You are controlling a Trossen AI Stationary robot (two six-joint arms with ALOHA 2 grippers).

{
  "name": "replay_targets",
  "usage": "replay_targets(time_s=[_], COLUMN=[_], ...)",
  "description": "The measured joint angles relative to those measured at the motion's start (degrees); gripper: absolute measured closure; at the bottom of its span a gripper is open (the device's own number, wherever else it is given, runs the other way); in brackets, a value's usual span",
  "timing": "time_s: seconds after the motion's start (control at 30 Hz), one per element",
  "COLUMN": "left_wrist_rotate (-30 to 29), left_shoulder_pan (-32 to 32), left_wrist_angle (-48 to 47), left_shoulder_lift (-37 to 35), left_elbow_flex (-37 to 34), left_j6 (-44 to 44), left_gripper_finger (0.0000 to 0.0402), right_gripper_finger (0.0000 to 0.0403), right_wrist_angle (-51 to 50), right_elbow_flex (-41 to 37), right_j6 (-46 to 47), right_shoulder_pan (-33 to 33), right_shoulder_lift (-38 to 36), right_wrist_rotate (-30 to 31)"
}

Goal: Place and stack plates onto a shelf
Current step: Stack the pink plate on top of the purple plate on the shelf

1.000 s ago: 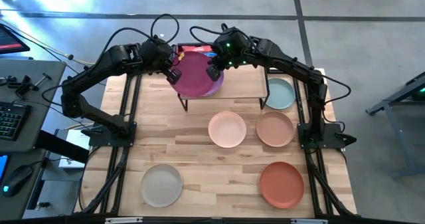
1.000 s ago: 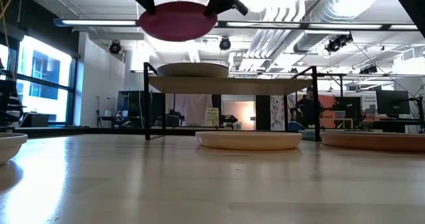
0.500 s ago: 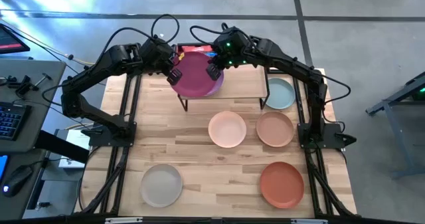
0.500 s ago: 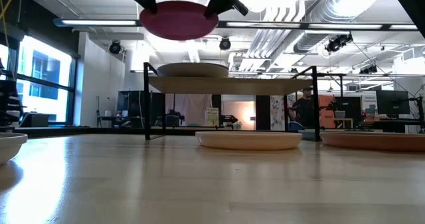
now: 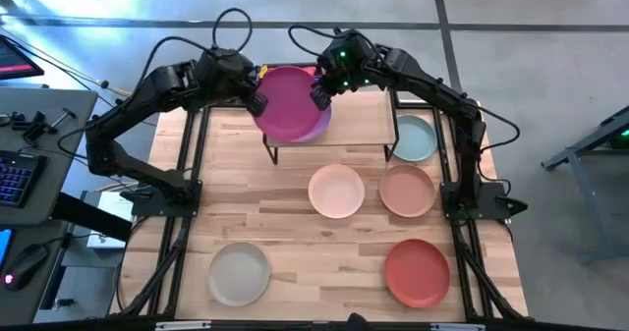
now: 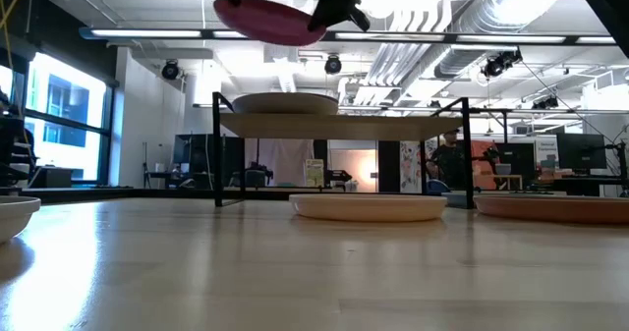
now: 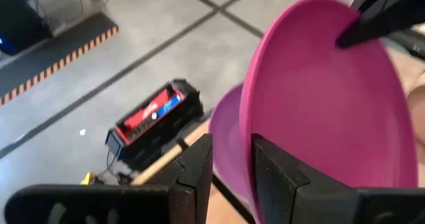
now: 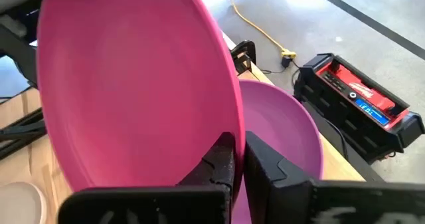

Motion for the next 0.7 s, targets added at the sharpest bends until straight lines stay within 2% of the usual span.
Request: replay_targets(time_s=[0.43,0.7], left_wrist_rotate=[-1.26,-0.26], left_shoulder_pan=[0.31,0.28], left_wrist_angle=[1.03,1.17], left_shoulder_lift=[-0.06,-0.06], left_elbow_flex=[0.00,0.00], left_j6=[1.97,1.95], left_gripper_finger=[0.0314,0.0314], right_gripper_finger=[0.0402,0.0402], right_wrist_angle=[-0.96,0.31], right_elbow_flex=[0.00,0.00], right_j6=[-1.77,-1.10], right_shoulder_pan=[-4.75,-8.40], right_shoulder_lift=[-0.04,-0.04], right_wrist_rotate=[-2.66,-8.93])
